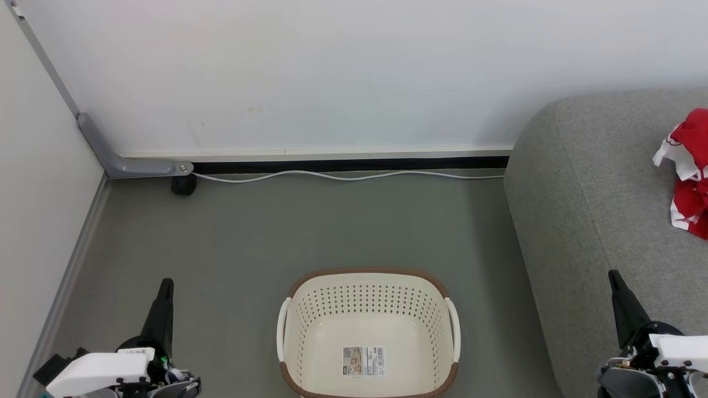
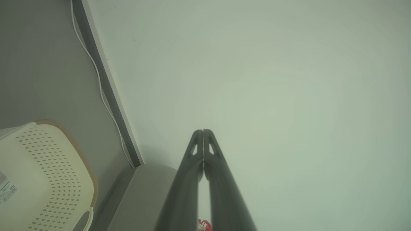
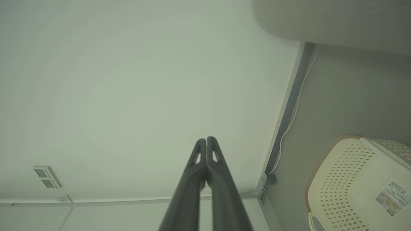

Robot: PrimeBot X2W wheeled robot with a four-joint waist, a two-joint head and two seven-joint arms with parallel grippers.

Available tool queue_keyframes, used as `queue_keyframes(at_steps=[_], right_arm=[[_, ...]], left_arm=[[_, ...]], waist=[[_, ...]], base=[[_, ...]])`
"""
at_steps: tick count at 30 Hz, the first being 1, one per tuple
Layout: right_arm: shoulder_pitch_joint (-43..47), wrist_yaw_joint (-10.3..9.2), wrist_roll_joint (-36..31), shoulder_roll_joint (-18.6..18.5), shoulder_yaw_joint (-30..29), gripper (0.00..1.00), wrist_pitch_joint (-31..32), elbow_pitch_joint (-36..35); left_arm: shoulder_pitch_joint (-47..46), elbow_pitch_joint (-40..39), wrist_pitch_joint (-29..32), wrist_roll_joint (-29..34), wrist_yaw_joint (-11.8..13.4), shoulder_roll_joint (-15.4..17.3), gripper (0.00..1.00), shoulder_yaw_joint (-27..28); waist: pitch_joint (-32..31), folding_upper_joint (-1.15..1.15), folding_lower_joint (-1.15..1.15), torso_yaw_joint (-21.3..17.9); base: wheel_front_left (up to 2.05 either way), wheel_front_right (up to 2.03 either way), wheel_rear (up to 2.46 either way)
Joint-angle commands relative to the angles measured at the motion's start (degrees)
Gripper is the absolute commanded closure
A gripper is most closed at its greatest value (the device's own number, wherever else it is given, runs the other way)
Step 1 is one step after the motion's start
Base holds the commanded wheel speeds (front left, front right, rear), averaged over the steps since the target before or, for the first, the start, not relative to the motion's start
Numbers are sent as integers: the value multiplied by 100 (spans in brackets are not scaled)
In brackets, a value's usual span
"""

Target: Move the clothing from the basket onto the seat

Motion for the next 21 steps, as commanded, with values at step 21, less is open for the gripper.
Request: queue_keyframes(at_steps=[21], right_arm=[[-164,25,64,-59,97,100,45,-178]], left_arm=[[-333,-166,35,-25,-7,83,100,185]], waist=[[0,0,0,0]], base=[[0,0,0]])
